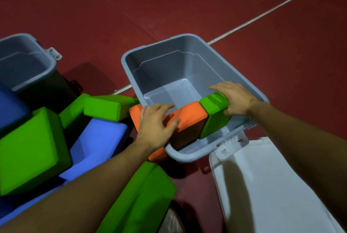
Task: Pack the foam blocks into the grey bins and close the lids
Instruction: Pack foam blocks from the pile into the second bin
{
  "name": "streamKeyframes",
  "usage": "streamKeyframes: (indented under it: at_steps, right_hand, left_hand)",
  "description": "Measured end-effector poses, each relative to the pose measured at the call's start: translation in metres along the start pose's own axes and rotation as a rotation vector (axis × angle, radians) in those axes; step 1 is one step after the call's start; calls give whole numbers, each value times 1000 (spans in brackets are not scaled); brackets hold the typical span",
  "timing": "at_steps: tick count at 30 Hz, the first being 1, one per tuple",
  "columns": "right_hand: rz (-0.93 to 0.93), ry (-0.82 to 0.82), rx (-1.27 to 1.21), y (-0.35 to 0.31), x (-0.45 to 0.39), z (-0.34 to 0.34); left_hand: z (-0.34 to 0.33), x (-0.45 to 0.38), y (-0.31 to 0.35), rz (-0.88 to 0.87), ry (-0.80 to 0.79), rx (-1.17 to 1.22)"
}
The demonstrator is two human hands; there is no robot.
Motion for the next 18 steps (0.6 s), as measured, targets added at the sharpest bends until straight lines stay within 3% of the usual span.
streamKeyframes:
  at_steps: [2, 4, 6, 8, 12, 18]
  right_hand:
    - [10, 50, -77, -24, -7, 10]
    - [29, 132, -186, -54, -17, 20]
    - [58, 195, -285, -90, -30, 27]
    - [127, 239, -339, -132, -43, 31]
    - [246, 255, -425, -212, -59, 22]
    - [256, 103, -450, -287, -57, -22]
  left_hand:
    - [22, 9, -18, 10, 170, 125]
    - [39, 26, -38, 62, 213, 110]
    - [45, 50, -58, 182, 90, 34]
    - [41, 81, -76, 313, -132, -57]
    - [29, 143, -93, 441, -468, -132]
    - [20, 183, -102, 433, -530, -226]
Point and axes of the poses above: each hand's wrist, its own x-axis away from the middle knuckle, its own z-axis out of the back of the hand, y = z × x, the point moved 3 cm from there along -x, towards the middle knuckle, and after that the axes turned 2 degrees about y, right-handed, at the moved point
